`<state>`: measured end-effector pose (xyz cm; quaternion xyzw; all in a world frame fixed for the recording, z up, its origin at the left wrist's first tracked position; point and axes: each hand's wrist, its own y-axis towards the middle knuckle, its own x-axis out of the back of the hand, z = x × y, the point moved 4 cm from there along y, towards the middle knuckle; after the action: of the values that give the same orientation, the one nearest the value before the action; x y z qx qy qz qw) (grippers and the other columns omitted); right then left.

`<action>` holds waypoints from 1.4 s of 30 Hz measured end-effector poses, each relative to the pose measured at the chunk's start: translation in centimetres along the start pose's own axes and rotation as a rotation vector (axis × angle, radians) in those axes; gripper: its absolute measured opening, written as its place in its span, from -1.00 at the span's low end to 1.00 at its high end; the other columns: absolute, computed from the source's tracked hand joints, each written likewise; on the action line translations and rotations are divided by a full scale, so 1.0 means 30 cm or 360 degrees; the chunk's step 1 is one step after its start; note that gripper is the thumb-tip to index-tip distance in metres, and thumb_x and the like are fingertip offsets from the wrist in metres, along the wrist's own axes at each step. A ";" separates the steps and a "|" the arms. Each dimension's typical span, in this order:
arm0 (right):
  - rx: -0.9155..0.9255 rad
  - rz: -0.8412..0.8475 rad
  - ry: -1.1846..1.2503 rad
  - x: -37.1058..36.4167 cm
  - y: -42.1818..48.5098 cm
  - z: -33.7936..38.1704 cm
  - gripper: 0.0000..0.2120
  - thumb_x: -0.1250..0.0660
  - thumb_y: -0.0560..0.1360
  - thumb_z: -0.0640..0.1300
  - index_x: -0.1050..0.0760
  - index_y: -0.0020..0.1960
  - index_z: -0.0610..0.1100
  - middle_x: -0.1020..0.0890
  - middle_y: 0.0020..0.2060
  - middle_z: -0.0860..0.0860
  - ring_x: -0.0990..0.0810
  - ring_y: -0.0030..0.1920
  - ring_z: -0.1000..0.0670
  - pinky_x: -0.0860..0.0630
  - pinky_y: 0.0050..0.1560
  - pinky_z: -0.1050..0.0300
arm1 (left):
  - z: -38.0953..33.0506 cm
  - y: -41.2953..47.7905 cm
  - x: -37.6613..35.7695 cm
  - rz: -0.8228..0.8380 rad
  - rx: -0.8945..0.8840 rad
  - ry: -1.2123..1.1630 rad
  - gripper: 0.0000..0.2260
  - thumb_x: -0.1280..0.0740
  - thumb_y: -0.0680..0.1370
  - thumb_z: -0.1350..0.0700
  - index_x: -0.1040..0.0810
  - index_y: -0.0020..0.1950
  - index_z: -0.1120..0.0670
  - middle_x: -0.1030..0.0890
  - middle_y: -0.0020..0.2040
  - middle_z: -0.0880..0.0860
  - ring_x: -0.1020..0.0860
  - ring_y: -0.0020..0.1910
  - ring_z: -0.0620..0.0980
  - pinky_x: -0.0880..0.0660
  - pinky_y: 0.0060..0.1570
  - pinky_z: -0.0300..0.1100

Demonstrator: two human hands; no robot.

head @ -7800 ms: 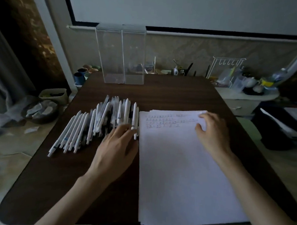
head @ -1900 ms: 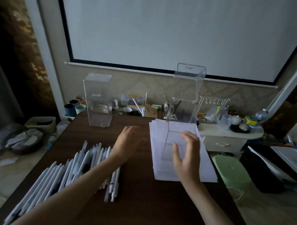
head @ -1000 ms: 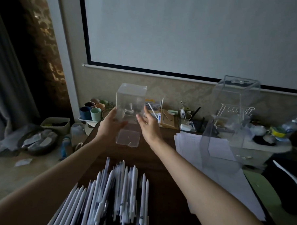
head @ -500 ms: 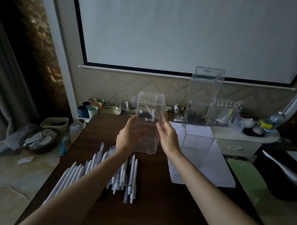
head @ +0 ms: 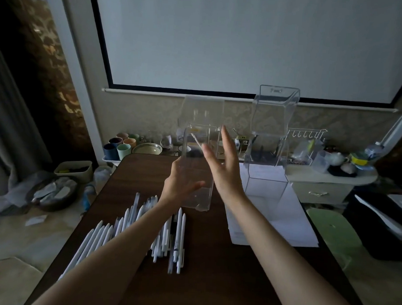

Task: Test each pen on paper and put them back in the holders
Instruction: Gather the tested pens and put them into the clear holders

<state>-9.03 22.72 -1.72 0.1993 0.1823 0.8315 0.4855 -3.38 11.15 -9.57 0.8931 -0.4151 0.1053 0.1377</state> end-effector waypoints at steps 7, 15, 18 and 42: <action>-0.0043 -0.0029 -0.0515 -0.003 0.299 0.026 -0.25 -0.35 0.50 0.01 -0.01 0.54 -0.05 -0.21 0.36 -0.18 -0.21 0.37 -0.10 -0.17 0.22 0.20 | -0.012 -0.008 0.000 -0.0014 0.0000 0.0095 -0.19 -0.52 0.35 0.13 -0.12 0.46 0.01 -0.43 0.29 0.08 -0.40 0.00 -0.21 -0.36 -0.19 -0.51; -0.0254 0.0119 -0.0386 -0.006 0.247 -0.011 -0.25 -0.30 0.54 -0.04 0.08 0.54 -0.11 -0.15 0.47 -0.11 -0.15 0.47 -0.04 -0.16 0.40 0.12 | -0.017 -0.029 -0.013 -0.0025 0.0010 0.0162 -0.18 -0.50 0.39 0.10 -0.05 0.49 0.00 -0.41 0.07 -0.09 -0.43 -0.15 -0.27 -0.39 -0.39 -0.54; -0.0034 0.0030 -0.0418 0.007 0.092 0.003 -0.34 -0.28 0.55 -0.14 -0.02 0.52 -0.15 -0.18 0.45 -0.09 -0.17 0.43 0.05 -0.09 0.32 0.32 | -0.005 -0.033 0.037 0.0103 -0.0009 0.0347 -0.11 -0.50 0.38 0.01 0.02 0.51 0.06 -0.38 0.31 0.00 -0.43 0.23 -0.03 -0.49 0.07 -0.24; -0.0150 0.1391 -0.1296 -0.287 -0.506 -0.186 -0.52 0.06 0.59 0.23 0.03 0.49 0.28 0.18 0.53 0.13 0.28 0.51 -0.05 0.21 0.47 -0.13 | 0.273 -0.481 0.369 0.0346 0.0183 0.1219 -0.41 0.09 0.43 -0.37 0.00 0.46 -0.30 -0.04 0.54 -0.02 0.11 0.51 0.01 0.10 0.43 -0.03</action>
<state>3.15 21.55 -15.37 0.5366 -0.1544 0.8181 0.1375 15.37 9.44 -16.21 0.7464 -0.4191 0.4677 0.2203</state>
